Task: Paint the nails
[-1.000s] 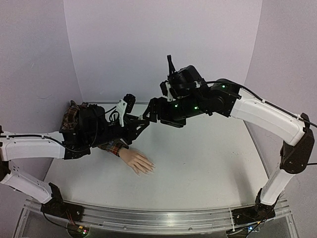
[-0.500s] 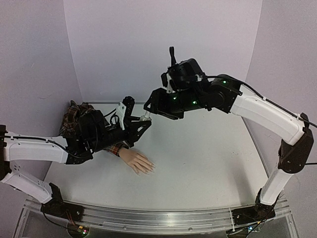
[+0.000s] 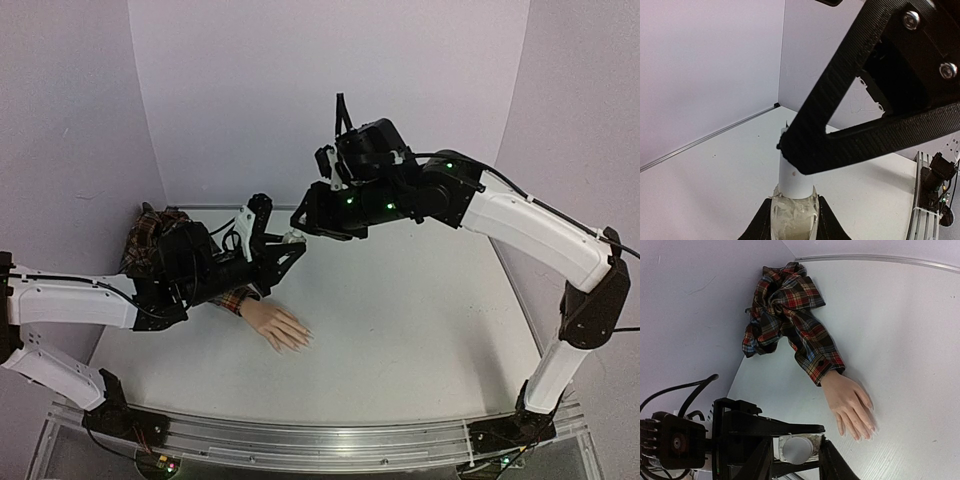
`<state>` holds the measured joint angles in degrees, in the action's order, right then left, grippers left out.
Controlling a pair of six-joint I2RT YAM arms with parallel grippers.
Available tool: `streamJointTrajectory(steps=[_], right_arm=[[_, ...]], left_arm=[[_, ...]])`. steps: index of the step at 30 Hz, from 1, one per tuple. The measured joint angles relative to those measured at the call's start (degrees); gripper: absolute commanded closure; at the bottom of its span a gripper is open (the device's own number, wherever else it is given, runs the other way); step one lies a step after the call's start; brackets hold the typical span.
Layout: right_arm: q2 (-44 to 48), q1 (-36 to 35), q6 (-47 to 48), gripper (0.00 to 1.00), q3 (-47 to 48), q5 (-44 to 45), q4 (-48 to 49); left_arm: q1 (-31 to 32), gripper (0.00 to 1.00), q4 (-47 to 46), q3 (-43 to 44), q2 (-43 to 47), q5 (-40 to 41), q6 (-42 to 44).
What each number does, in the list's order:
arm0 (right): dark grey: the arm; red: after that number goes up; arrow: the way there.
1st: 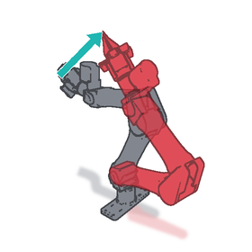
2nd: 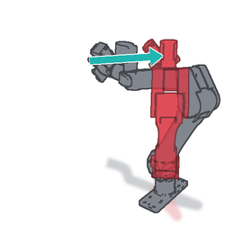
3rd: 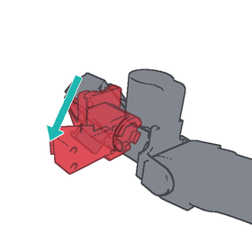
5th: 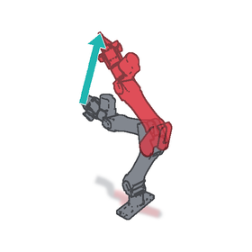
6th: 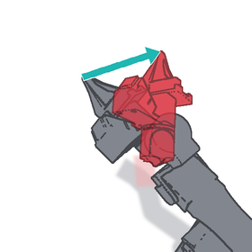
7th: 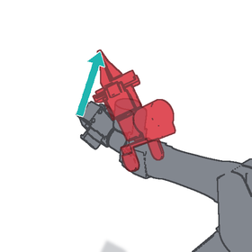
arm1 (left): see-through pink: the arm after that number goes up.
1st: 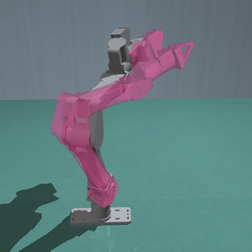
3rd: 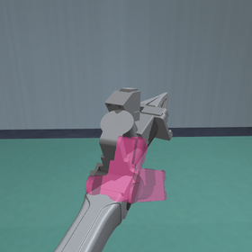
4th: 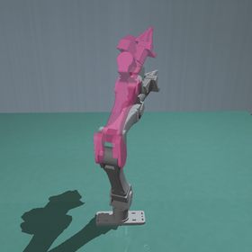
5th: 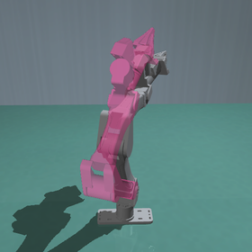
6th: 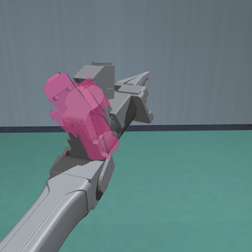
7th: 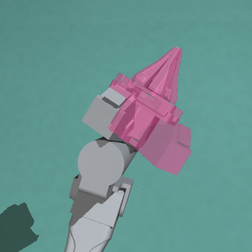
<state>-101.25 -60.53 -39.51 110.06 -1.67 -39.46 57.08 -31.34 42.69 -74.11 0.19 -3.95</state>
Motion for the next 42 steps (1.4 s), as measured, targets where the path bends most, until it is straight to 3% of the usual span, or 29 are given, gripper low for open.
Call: streamJointTrajectory(steps=[5,13,20,25,32,37,39,42], right_arm=[[0.0,0.02,1.29,0.7,0.07,-0.53,-0.04],[0.0,0.23,6.19,0.99,1.33,-0.35,-0.83],[0.67,0.77,16.1,1.0,2.08,-2.26,-0.56],[3.33,3.09,28.59,1.0,1.76,-11.63,1.48],[8.81,6.77,47.37,1.0,-0.68,-31.69,3.94],[9.76,8.66,56.28,1.0,-1.11,-40.91,4.36],[9.58,9.28,58.21,0.96,-1.06,-42.89,4.28],[8.95,9.92,59.53,0.66,-0.26,-43.93,3.94]], left_arm=[[0.0,1.0,0.92,0.54,0.0,-0.67,0.62],[-0.06,1.0,1.82,2.45,0.0,-2.03,0.79],[-0.98,1.0,3.23,4.61,0.0,-4.6,0.35],[-5.35,1.0,2.35,7.47,-0.02,-18.35,-4.09],[-9.31,1.0,0.76,14.97,-2.57,-44.57,-12.23],[-10.48,1.0,-0.76,18.94,-5.25,-55.99,-17.44],[-10.98,1.0,-1.28,19.98,-6.37,-58.5,-18.76],[-11.81,1.0,-1.84,21.33,-7.87,-60.77,-19.96]])
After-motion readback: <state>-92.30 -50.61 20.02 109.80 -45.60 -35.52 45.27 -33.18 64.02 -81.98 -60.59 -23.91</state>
